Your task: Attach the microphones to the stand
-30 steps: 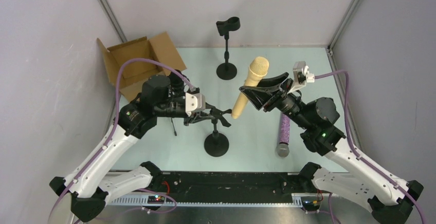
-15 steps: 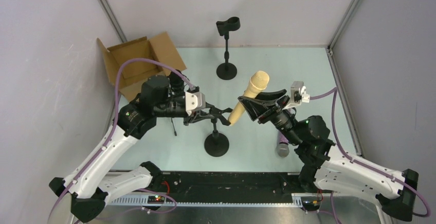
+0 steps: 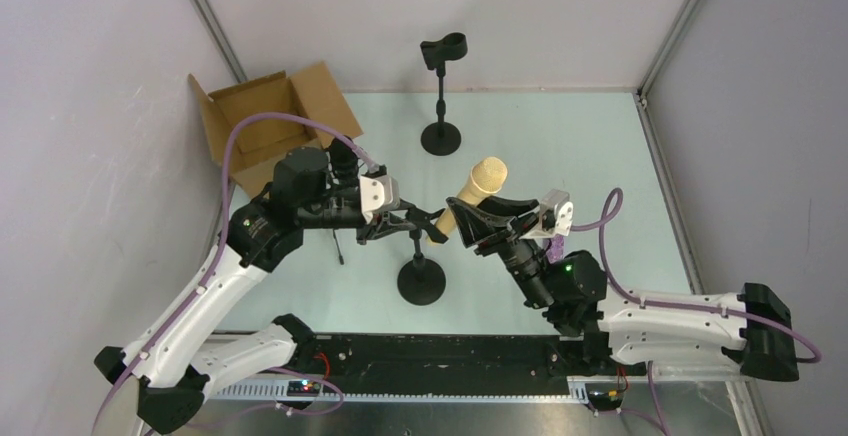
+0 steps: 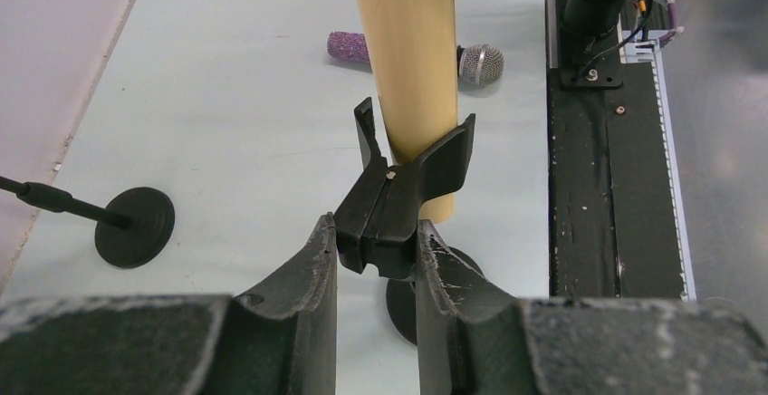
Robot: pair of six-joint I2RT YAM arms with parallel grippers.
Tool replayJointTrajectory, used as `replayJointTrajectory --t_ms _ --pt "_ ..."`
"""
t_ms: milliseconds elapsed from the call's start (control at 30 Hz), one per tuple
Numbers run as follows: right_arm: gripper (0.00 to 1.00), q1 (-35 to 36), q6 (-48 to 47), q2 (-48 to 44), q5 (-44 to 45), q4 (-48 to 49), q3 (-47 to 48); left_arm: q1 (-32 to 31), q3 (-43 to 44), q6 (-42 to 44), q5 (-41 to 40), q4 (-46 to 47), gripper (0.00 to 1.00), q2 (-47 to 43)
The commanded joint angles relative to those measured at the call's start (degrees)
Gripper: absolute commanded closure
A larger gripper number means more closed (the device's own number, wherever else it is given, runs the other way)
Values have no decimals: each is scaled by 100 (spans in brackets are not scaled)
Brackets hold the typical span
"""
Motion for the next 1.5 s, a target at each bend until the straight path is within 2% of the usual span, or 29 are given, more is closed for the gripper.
replayJointTrajectory --t_ms 0,200,267,733,1000,1133,1200,1267,1300,1333,1367,1400,1433,1467 --pt "100 271 -520 246 649 1202 -32 23 -17 -52 -425 -74 100 -2" --pt "100 378 -687 443 834 1619 -109 20 -30 -94 -476 -73 99 -33" --pt "100 382 -677 462 849 1653 -111 13 -27 -105 -491 -66 97 -30" --pt "100 442 -602 817 883 1810 -129 -42 4 -152 -512 -29 96 -22" --pt "100 438 -761 924 812 1804 -112 -101 42 -185 -494 -19 93 -11" --pt "100 427 -772 951 802 1760 -111 -97 53 -194 -474 -17 85 -7" --pt "100 426 -781 968 796 1761 -111 -102 53 -197 -474 -23 77 -15" --pt "100 424 -790 983 802 1768 -111 -98 53 -205 -483 -21 57 -24" --pt "100 421 -798 987 806 1765 -111 -104 49 -201 -488 -24 52 -28" --pt "100 421 -801 992 807 1759 -111 -98 46 -203 -499 -21 39 -38" --pt "100 427 -801 996 811 1760 -111 -95 45 -196 -501 -19 32 -45" --pt "100 424 -803 997 809 1761 -111 -96 40 -180 -502 -20 21 -50" --pt "100 424 -804 1000 808 1765 -111 -103 38 -167 -498 -23 15 -72" --pt "100 426 -804 994 807 1763 -111 -104 36 -155 -491 -19 4 -77"
